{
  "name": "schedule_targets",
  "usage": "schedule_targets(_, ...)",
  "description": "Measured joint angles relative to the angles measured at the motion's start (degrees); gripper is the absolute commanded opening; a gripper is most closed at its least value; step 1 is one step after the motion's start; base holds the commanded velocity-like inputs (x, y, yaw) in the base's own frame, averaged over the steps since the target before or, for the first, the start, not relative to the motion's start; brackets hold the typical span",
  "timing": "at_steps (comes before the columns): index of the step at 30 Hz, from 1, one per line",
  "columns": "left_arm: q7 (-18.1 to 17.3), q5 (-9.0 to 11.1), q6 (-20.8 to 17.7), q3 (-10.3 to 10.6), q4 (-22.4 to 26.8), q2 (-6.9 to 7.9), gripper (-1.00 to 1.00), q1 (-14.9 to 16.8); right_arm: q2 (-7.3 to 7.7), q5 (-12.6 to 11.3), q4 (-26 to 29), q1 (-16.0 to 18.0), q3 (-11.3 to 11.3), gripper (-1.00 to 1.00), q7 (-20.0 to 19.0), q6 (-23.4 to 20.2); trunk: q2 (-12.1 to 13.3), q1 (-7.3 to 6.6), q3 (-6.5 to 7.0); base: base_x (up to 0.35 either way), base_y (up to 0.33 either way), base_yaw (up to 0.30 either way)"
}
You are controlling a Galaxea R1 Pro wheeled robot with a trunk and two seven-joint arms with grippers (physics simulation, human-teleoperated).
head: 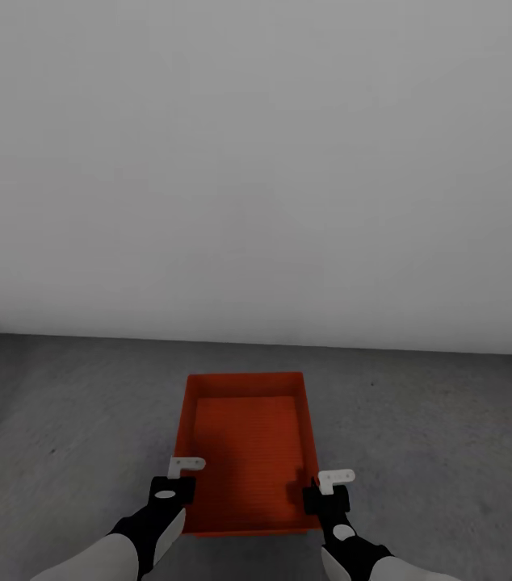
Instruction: Move the two storage containers from the living room to the garage. In the garage, place one container on the floor and stack the other container on top of it (either order is fine).
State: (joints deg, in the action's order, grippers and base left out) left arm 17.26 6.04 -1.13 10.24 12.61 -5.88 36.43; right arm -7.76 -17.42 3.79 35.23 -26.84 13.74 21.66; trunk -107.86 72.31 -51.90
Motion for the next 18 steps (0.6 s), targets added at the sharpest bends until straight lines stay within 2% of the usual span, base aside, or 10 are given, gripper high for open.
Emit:
schedule_targets(6,1.31,4.66,-0.31,4.53,0.28,-0.04,-1.00,-0.01,0.15,11.01,-0.03,0.02,11.11,-1.00,-1.09,-0.44,0.00,0.00,0.00,0.000,0.000,0.000)
schedule_targets(9,1.92,6.88,-0.36,6.68,0.36,-0.08,-1.00,-0.03,0.25,15.64,-0.09,0.03,16.35,-1.00,-1.90,-0.39,0.00,0.00,0.00,0.000,0.000,0.000)
schedule_targets(18,3.98,15.69,-0.43,15.14,0.96,0.23,-1.00,-0.05,0.29,29.13,0.02,0.03,29.94,-1.00,-3.05,-0.60,0.00,0.00,0.00,0.000,0.000,0.000)
